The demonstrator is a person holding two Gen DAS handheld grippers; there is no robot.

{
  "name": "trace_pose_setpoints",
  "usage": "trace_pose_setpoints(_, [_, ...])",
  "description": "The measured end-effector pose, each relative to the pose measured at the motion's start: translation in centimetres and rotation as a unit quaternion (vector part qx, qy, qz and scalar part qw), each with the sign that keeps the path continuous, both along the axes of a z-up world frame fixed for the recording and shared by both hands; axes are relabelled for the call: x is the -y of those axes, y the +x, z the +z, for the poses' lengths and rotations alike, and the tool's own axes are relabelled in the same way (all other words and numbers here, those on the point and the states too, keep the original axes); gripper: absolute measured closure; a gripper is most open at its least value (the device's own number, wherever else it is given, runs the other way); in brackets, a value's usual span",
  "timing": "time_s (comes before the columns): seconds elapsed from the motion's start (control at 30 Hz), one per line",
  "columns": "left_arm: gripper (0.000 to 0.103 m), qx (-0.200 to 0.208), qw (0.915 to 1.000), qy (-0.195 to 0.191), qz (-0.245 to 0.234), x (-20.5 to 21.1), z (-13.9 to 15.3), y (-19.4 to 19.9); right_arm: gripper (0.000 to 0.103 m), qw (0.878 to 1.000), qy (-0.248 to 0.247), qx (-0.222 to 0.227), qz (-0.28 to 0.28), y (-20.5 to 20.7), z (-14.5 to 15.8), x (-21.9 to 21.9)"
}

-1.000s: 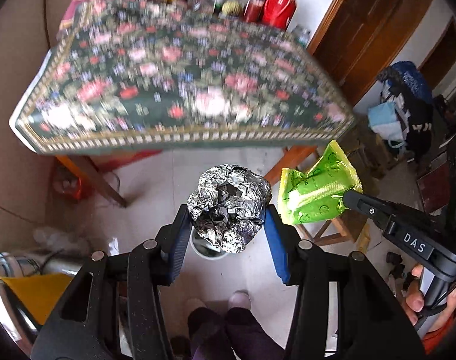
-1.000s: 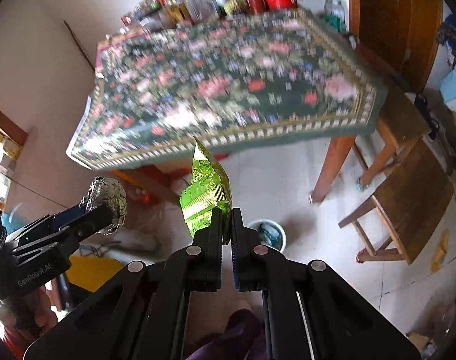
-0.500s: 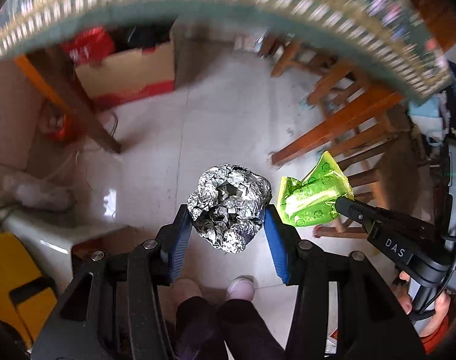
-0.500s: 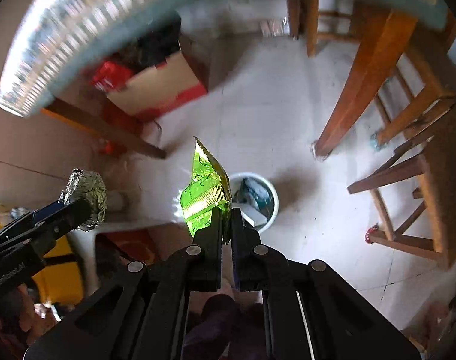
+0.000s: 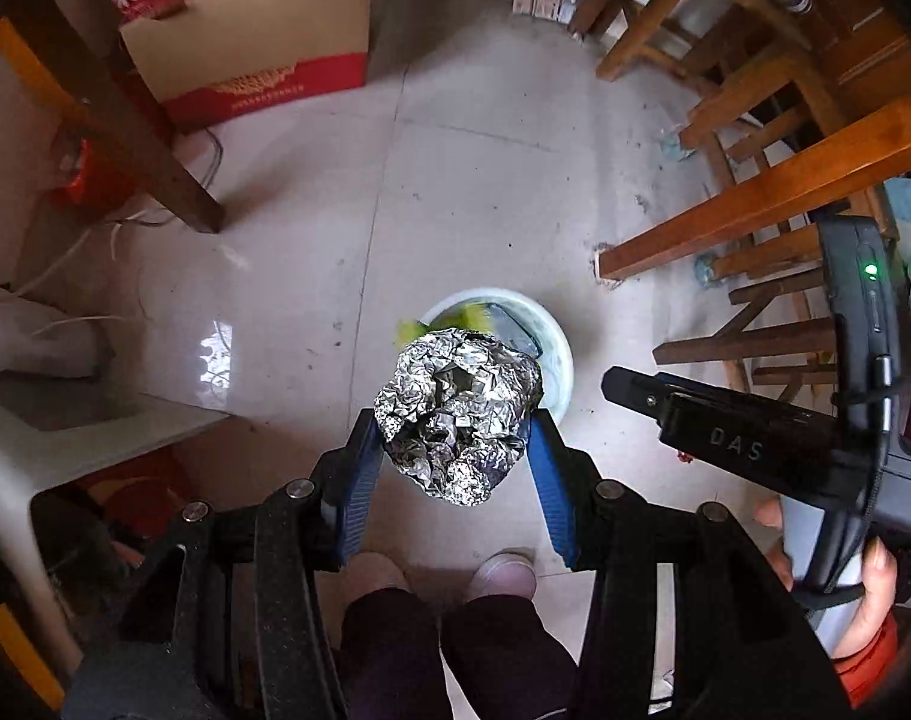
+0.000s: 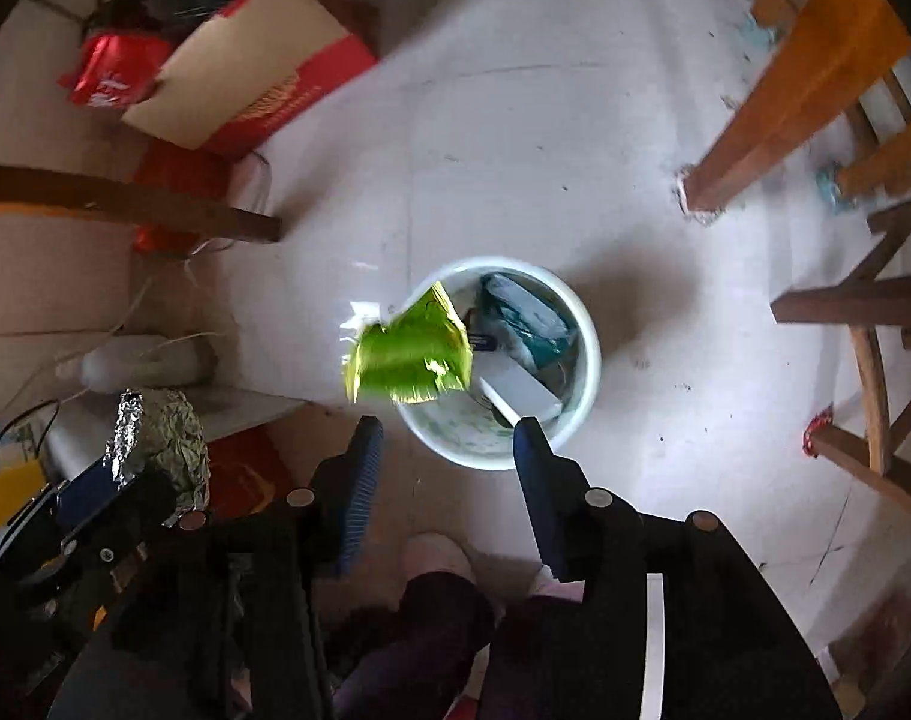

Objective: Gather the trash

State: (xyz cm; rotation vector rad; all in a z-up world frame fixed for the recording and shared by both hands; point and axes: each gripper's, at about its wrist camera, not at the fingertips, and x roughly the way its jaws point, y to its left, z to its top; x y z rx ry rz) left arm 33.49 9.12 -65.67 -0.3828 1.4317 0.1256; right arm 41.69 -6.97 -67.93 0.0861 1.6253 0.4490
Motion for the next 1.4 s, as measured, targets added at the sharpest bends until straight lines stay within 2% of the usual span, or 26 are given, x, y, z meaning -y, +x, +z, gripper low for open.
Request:
trace_pose_setpoints(0.3, [0.052, -0.035, 0.9985, -0.025, -0.035, 2.8, -3.5, 2.3, 0.061, 0.999, -0.032, 0.025, 0.001, -0.2, 2.0, 2.4])
trace_pose_setpoints(0.4, [0.049, -0.074, 0.9960, -0.031, -0.039, 3.6, -4.5, 3.0, 0.061, 0.999, -0.037, 0.036, 0.004, 0.0, 3.5, 3.2])
trace_pose_setpoints(0.5, [0.049, -0.082, 0.9954, -0.033, -0.037, 4.0, -3.7, 3.1, 0.061, 0.998, -0.033, 0.044, 0.000, 0.3, 4.6, 3.9])
trace_pose_setpoints(0.6, [0.049, -0.077, 0.9959, -0.023, -0.041, 4.3, -1.4, 3.0, 0.061, 0.998, -0.026, 0.050, -0.008, 0.2, 7.4, 4.4])
trace_pose_setpoints(0.73, [0.049, -0.063, 0.9968, -0.012, -0.048, 4.9, 3.3, 2.9, 0.061, 0.998, -0.008, 0.063, -0.012, -0.3, 11.8, 4.8])
trace_pose_setpoints(0.87, [0.047, -0.030, 0.9983, -0.006, -0.050, 5.3, 10.0, 2.2, 0.061, 0.996, 0.001, 0.087, -0.001, -1.1, 17.6, 5.0])
trace_pose_setpoints(0.93, [0.039, -0.013, 0.9987, 0.003, -0.049, 5.5, 13.1, 1.9, 0.061, 0.995, 0.007, 0.101, 0.004, -1.8, 20.9, 5.2])
trace_pose_setpoints(1.13, [0.039, 0.029, 0.9978, 0.042, -0.042, 6.0, 22.9, 0.1, 0.061, 0.989, 0.021, 0.145, 0.015, -3.9, 29.4, 6.3])
trace_pose_setpoints(1.3, [0.039, 0.095, 0.9939, 0.049, -0.024, 6.0, 32.8, -3.0, 0.061, 0.981, 0.033, 0.188, 0.019, -6.3, 36.2, 7.1])
trace_pose_setpoints(1.4, [0.039, 0.159, 0.9856, 0.053, -0.023, 6.3, 40.0, -5.8, 0.061, 0.970, 0.042, 0.237, 0.017, -8.4, 41.5, 7.7])
